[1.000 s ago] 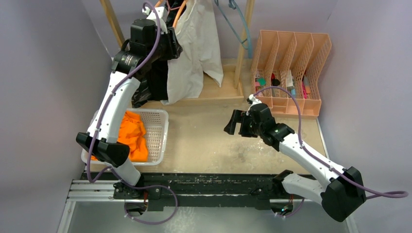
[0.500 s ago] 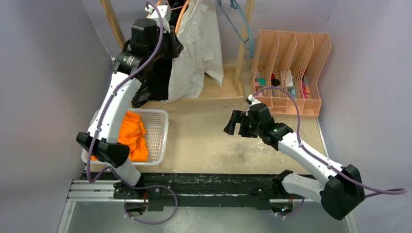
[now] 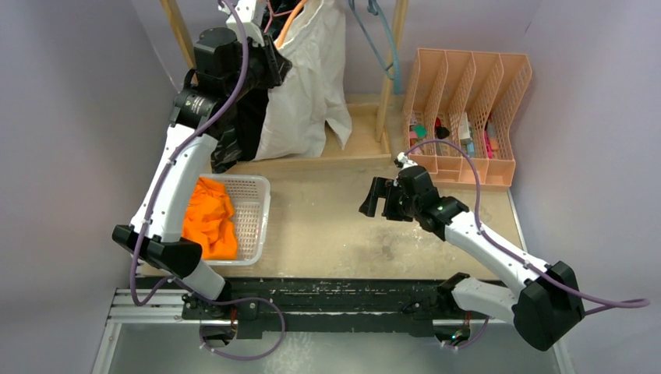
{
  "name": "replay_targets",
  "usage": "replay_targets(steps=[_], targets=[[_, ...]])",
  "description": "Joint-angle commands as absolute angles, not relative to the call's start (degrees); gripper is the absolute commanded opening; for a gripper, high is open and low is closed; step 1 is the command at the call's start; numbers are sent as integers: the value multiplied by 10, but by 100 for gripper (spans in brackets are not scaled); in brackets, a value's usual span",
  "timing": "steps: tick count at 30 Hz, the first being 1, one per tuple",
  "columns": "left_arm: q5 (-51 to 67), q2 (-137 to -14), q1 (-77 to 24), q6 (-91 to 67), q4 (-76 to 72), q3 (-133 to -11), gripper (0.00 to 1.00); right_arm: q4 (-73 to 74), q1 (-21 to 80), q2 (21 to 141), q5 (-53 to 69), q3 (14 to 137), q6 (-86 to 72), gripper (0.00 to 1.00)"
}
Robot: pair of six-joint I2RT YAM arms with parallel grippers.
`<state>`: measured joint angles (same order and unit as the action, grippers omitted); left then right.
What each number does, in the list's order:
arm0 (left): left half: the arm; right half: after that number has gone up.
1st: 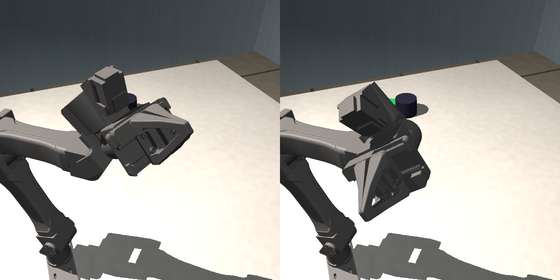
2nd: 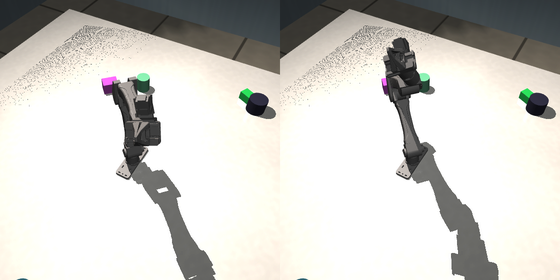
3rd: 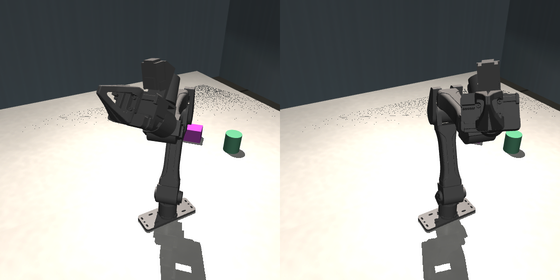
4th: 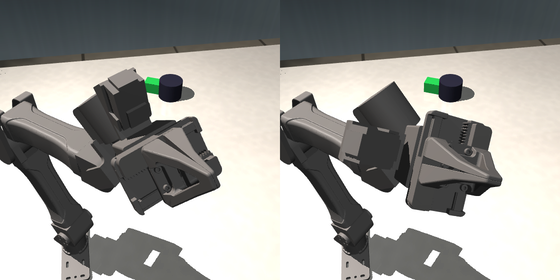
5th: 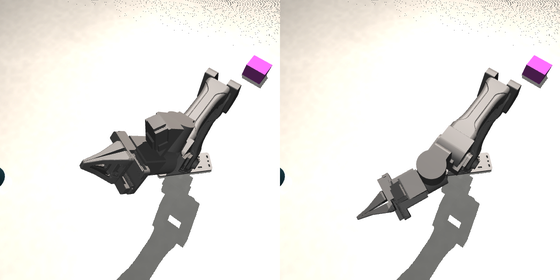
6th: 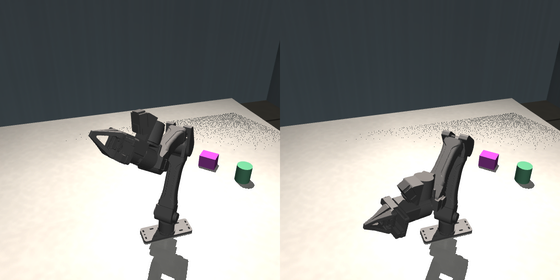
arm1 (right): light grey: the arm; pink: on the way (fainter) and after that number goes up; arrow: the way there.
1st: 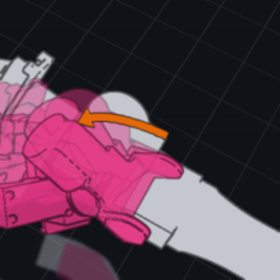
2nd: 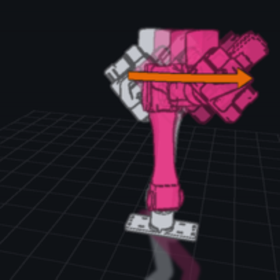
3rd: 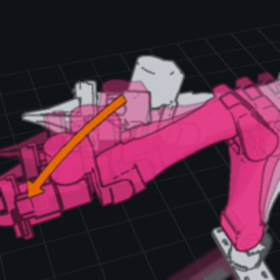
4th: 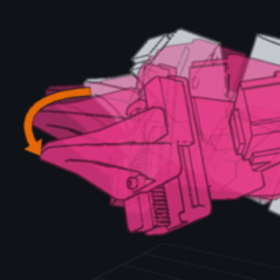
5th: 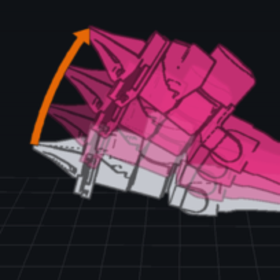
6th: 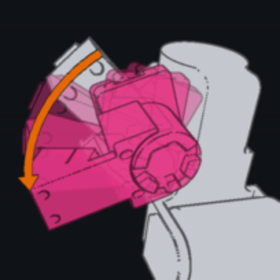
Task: Remove the shorts from the hanger
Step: Pick up the hanger from the clothes rod.
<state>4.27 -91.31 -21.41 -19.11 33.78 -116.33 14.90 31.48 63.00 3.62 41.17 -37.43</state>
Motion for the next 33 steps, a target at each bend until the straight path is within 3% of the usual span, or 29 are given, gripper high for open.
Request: replay_targets(steps=[1, 33], targets=[[43, -867, -215, -199, 237, -1156, 0, 143, 317, 634, 16, 422, -370, 97], [10, -807, -228, -277, -22, -1046, 0, 140, 317, 638, 11, 418, -374, 97]])
